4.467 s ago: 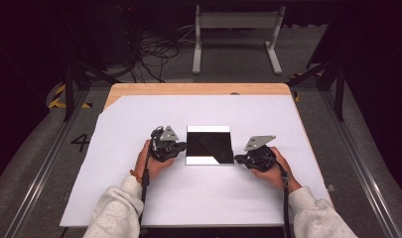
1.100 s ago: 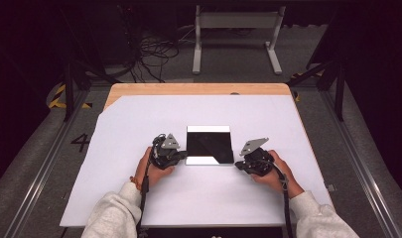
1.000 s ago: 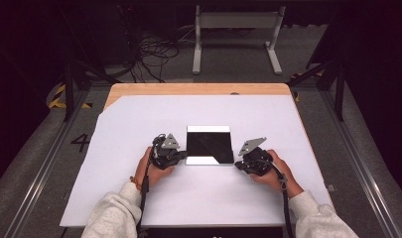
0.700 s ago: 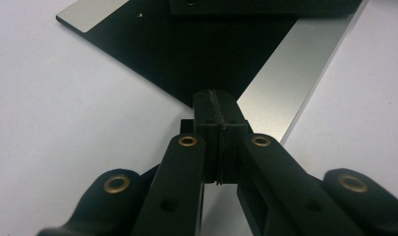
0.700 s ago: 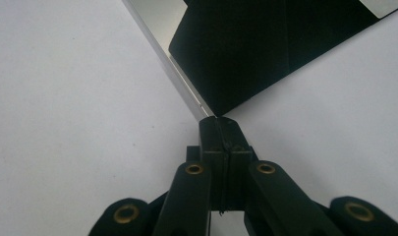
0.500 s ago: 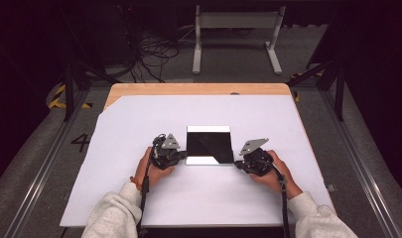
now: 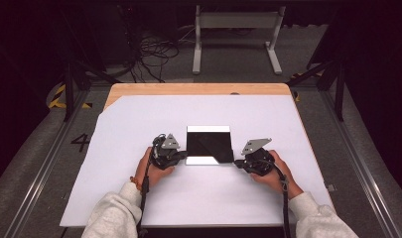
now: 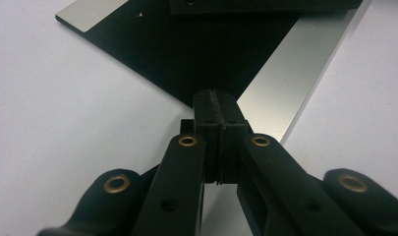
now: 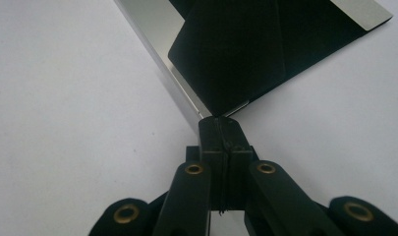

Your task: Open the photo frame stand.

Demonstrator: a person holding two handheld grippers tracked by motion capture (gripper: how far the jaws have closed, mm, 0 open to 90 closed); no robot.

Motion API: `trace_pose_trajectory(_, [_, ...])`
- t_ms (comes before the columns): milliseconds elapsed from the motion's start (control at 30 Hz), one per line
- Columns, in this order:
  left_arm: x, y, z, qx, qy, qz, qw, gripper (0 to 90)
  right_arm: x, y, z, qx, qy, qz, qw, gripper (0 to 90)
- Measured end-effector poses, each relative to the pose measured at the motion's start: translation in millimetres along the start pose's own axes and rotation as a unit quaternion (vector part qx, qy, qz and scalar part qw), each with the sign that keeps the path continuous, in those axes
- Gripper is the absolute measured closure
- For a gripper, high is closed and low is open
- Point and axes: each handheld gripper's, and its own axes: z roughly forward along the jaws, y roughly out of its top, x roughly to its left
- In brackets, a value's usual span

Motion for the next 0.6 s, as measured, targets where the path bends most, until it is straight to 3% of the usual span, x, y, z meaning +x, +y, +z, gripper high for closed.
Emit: trace_pose_trajectory(600, [0.0,0.0,0.0,0.000,0.000,0.000,1.0000,89.9,0.0,0.1,-7.3,-0.032,-0.001,0.005,0.9995,89.9])
